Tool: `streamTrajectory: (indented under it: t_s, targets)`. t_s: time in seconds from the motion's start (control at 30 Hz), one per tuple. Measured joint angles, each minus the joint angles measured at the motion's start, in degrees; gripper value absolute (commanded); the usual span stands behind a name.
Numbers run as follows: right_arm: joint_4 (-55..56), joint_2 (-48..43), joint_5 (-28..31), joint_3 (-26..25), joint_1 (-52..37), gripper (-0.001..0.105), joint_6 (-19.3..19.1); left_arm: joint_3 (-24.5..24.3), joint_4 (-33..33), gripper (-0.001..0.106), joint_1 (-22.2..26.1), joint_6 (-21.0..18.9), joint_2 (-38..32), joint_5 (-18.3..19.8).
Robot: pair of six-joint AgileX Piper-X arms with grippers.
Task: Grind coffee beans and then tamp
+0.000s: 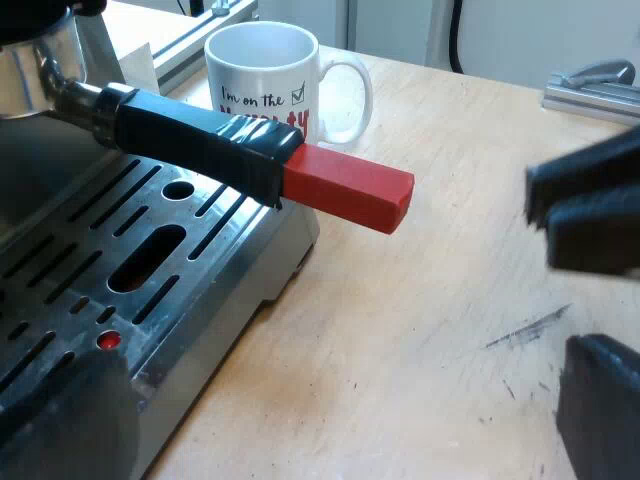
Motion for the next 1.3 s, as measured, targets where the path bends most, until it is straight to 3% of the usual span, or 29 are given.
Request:
streamTrajectory:
  t_s: [0.2,0.27,0.37,0.43,0.57,0.67,0.73,0.83,1.0,1.07,1.3]
  targets:
    - [0.17,-5.73,0.0,0.0,0.16,0.023,-1.06,0.0,0.0,0.086,0.0,0.0,0.0,0.0]
    - [0.79,-7.04,0.0,-0.45,0.16,0.03,-1.15,0.0,0.0,0.086,0.0,0.0,0.0,0.0]
    - [4.69,-9.05,0.0,-2.47,0.16,0.052,-1.15,0.0,0.0,0.086,0.0,0.0,0.0,0.0]
    - [6.92,-9.74,0.0,-3.9,0.16,0.057,-1.15,0.0,0.0,0.086,0.0,0.0,0.0,0.0]
    - [13.34,-10.98,-0.49,-7.29,0.16,0.057,-1.15,0.0,0.0,0.086,0.0,0.0,0.0,0.0]
    - [20.0,-11.73,-5.26,-10.73,-1.19,0.065,1.27,0.0,0.0,0.086,0.0,0.0,0.0,0.0]
    - [26.83,-11.87,-8.79,-14.15,-3.63,0.076,6.07,0.0,0.0,0.086,0.0,0.0,0.0,0.0]
    - [36.09,-11.99,-12.56,-18.48,-7.15,0.075,11.57,0.0,0.0,0.086,0.0,0.0,0.0,0.0]
    - [50.47,-12.01,-24.08,-22.84,-14.3,0.061,17.91,0.0,0.0,0.086,0.0,0.0,0.0,0.0]
    - [53.55,-12.01,-29.26,-22.87,-17.94,0.06,19.02,0.0,0.0,0.086,0.0,0.0,0.0,0.0]
    - [55.15,-12.01,-34.22,-22.87,-23.33,0.06,20.4,0.0,0.0,0.086,0.0,0.0,0.0,0.0]
